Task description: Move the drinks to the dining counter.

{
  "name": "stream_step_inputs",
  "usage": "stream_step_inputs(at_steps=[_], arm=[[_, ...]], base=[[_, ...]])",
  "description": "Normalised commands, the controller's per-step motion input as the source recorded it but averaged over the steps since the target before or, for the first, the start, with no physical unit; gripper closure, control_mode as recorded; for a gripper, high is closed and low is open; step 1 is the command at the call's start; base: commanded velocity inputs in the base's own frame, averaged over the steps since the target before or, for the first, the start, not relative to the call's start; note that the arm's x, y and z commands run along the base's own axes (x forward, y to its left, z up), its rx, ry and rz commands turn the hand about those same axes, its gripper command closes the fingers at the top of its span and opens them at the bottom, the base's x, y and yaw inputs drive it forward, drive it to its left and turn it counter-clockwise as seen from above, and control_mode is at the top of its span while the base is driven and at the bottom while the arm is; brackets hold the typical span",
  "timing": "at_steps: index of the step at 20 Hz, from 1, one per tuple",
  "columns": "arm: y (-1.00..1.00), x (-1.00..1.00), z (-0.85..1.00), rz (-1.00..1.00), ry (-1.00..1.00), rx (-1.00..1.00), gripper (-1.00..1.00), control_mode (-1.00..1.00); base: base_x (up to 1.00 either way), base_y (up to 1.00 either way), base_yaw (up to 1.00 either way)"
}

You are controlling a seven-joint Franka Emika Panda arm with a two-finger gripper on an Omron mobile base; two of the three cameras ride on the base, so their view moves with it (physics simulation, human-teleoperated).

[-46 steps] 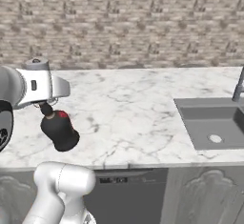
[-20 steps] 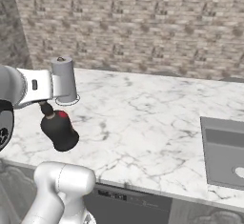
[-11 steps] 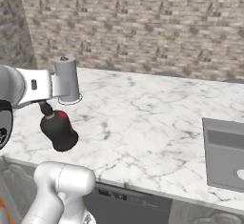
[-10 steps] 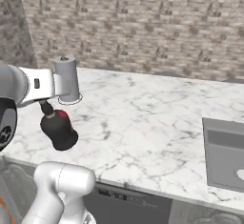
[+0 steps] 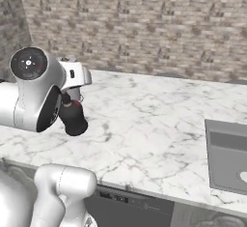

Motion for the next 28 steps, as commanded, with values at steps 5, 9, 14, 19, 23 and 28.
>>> stream_step_inputs(at_steps=[5,9,14,19,23,28], arm=[[0.0,0.56,-0.29,0.0,0.01,0.0,1.0,-1.0],[0.0,0.55,-0.24,0.0,0.0,0.0,1.0,-1.0],[0.01,0.43,-0.17,0.0,-0.03,0.0,1.0,-1.0],[0.0,0.34,-0.1,0.0,-0.01,0.0,1.0,-1.0],[0.0,0.2,-0.17,0.0,0.0,0.0,1.0,-1.0],[0.0,0.2,-0.12,0.0,0.0,0.0,1.0,-1.0]], base=[[0.0,0.0,0.0],[0.0,0.0,0.0],[0.0,0.0,0.0],[0.0,0.0,0.0],[0.0,0.0,0.0],[0.0,0.0,0.0]])
